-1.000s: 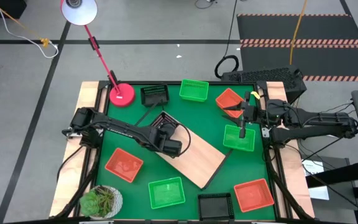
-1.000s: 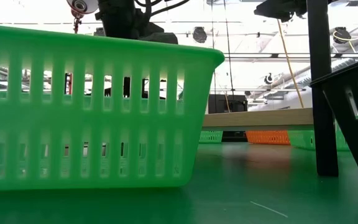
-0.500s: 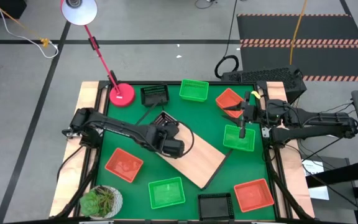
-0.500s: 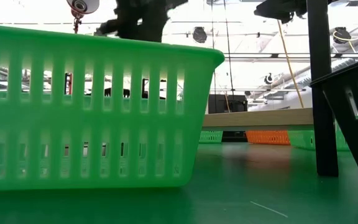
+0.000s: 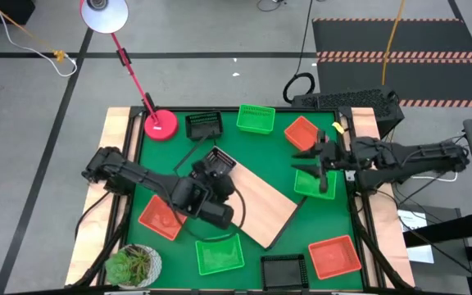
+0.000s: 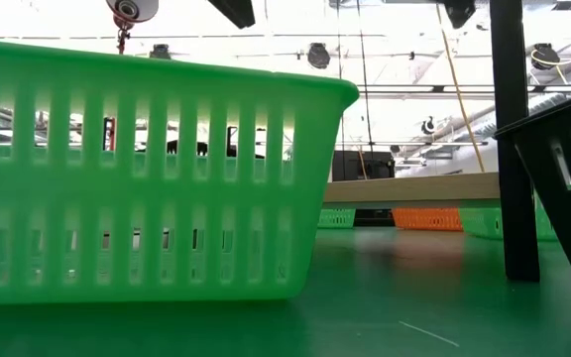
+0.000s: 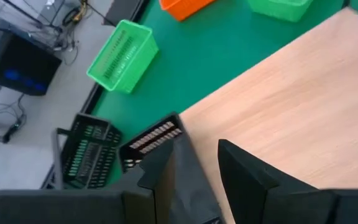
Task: Stack baskets on shelf by color
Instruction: Stack the bottom black bin on the black bin on the shelf
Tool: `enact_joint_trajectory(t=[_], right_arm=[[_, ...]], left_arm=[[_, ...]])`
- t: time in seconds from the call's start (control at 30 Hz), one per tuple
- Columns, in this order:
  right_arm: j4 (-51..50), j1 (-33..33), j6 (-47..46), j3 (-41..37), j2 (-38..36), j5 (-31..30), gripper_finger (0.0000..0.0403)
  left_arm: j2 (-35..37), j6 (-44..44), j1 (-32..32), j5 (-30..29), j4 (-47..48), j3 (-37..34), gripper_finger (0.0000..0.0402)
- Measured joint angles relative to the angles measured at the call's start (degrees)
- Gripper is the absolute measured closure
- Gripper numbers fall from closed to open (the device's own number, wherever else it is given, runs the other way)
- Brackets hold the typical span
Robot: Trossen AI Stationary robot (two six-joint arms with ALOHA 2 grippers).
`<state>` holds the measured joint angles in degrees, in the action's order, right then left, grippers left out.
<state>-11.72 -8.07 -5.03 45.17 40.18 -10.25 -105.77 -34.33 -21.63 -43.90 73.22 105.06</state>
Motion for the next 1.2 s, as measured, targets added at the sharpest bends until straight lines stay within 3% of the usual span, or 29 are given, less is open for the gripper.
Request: enact_joint_trajectory(t=[0.17, 0.47, 0.6, 0.93, 1.2], right_arm=[[-8.05, -14.04, -6.85, 5.54, 6.00, -9.54, 0.0277], [-21.26, -37.74, -23.08, 18.05, 20.33, -18.62, 0.0277], [-22.32, -45.28, -27.11, 21.08, 26.53, -21.48, 0.0277], [-22.88, -53.75, -43.80, 21.40, 36.99, -19.55, 0.0277], [-25.94, -53.41, -47.16, 21.40, 42.37, -17.11, 0.0277]], left_arm=[[0.61, 0.27, 0.34, -0.50, 0.36, 0.00, 0.0275], [0.59, -0.23, 1.49, -0.03, 0.06, -0.04, 0.0275], [0.56, -0.92, 1.47, 1.30, -0.58, -0.05, 0.0275], [0.52, -1.50, 0.55, 3.43, -3.80, -0.07, 0.0275], [0.52, -0.01, 1.48, 3.52, -4.03, -0.07, 0.0275]])
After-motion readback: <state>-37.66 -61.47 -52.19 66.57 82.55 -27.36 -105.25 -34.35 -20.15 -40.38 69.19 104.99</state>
